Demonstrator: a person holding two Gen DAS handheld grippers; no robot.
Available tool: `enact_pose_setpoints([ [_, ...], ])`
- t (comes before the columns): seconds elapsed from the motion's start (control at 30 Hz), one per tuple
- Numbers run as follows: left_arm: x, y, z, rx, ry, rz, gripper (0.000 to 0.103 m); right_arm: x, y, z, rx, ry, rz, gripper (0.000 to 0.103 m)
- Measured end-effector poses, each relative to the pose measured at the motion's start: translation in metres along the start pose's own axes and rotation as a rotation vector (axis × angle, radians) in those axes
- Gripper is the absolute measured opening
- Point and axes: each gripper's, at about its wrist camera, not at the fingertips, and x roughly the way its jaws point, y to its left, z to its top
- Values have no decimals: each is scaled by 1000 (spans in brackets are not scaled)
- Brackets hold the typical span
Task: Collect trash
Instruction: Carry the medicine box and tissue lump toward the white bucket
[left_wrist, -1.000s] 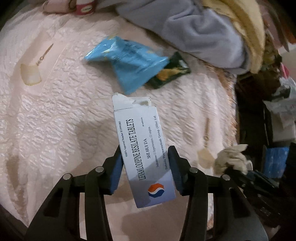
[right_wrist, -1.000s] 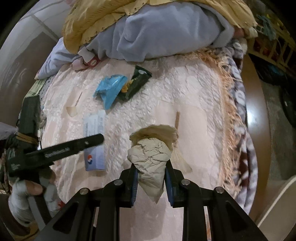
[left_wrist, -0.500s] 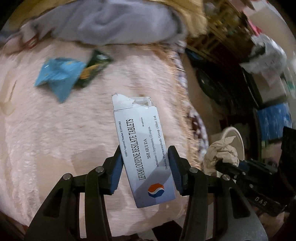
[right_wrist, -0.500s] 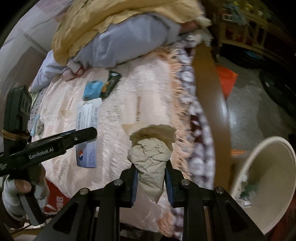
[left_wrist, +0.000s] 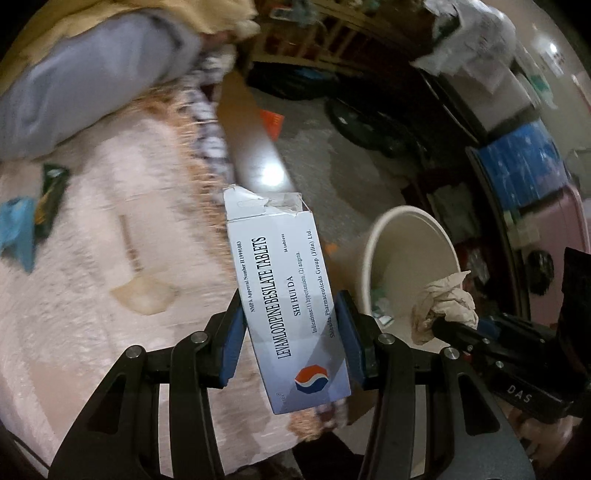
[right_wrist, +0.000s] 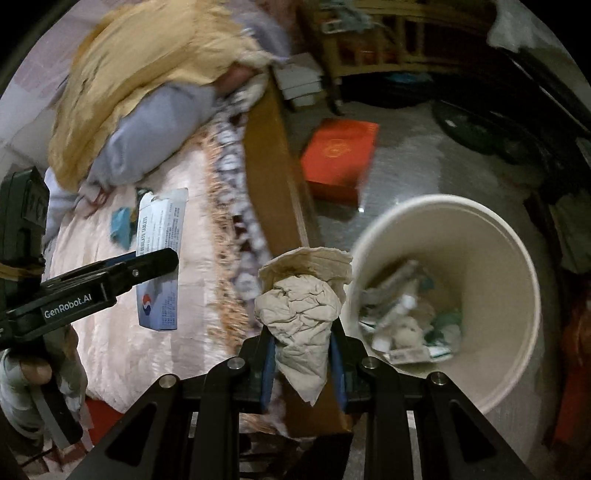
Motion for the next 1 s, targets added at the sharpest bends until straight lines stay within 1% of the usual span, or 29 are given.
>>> enact_pose_setpoints([
  [0.2, 19, -38, 6, 82, 33, -20, 45, -9, -36, -14, 90, -5, -24, 24],
  [0.4, 36, -66, 11, 132, 65, -30, 45, -11, -60, -21, 160, -5, -44, 24],
  [0.67, 56, -87, 18, 182, 98, -31, 45, -1, -87, -28, 262, 17, -56, 24],
  [1.0, 78, -101, 23, 188, 143, -36, 45, 9, -104, -27, 313, 40, -56, 24],
])
